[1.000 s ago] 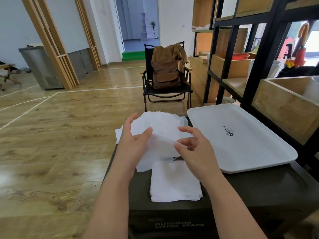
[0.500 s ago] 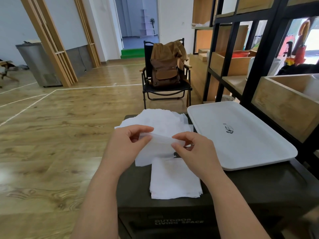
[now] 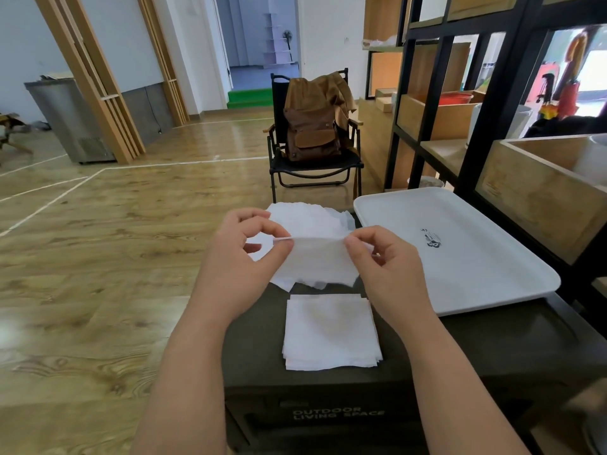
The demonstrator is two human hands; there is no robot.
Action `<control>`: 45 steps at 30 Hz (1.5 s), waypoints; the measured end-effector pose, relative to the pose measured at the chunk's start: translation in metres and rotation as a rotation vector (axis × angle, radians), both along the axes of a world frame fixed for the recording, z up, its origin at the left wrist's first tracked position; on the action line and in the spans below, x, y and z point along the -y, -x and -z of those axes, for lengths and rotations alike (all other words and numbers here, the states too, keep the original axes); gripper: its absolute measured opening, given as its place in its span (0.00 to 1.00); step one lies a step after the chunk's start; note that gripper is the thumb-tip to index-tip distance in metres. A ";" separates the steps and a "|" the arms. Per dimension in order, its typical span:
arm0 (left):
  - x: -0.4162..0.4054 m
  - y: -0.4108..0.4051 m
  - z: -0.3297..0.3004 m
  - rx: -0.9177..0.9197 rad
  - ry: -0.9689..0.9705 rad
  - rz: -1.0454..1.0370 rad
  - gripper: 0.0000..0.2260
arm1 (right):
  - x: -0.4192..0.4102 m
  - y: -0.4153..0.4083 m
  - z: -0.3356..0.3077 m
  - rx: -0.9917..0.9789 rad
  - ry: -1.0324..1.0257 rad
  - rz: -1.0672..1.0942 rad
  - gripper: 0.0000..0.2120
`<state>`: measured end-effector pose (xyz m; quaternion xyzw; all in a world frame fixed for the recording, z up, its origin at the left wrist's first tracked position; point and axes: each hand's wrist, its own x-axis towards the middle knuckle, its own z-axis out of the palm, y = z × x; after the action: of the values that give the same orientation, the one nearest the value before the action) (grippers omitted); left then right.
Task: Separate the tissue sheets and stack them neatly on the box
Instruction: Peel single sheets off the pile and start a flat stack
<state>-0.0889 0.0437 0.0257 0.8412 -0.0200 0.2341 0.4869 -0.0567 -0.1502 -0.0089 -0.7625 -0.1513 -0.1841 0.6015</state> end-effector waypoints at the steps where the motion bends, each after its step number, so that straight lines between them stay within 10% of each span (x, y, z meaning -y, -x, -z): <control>1: 0.001 0.001 -0.001 -0.030 0.053 0.035 0.05 | 0.000 0.001 -0.002 -0.009 -0.035 -0.006 0.05; 8: 0.001 0.000 0.001 -0.322 0.154 0.168 0.05 | 0.005 -0.002 -0.001 -0.321 -0.094 -0.006 0.06; 17: 0.002 -0.007 0.029 -0.713 -0.220 0.100 0.04 | 0.012 -0.005 0.017 -0.528 0.539 0.050 0.16; 29: 0.042 -0.049 0.041 -0.089 -0.439 -0.140 0.11 | 0.010 -0.004 0.019 -0.341 0.566 0.261 0.11; 35: 0.045 -0.073 0.062 -0.241 -0.612 0.018 0.26 | 0.012 -0.004 0.017 -0.264 0.464 0.262 0.08; 45: 0.045 -0.070 0.059 0.018 -0.526 -0.102 0.10 | 0.010 -0.007 0.019 -0.273 0.420 0.220 0.05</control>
<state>-0.0188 -0.0015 -0.0332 0.9366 -0.0423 0.2526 0.2390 -0.0500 -0.1607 -0.0279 -0.9001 -0.0198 -0.1084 0.4214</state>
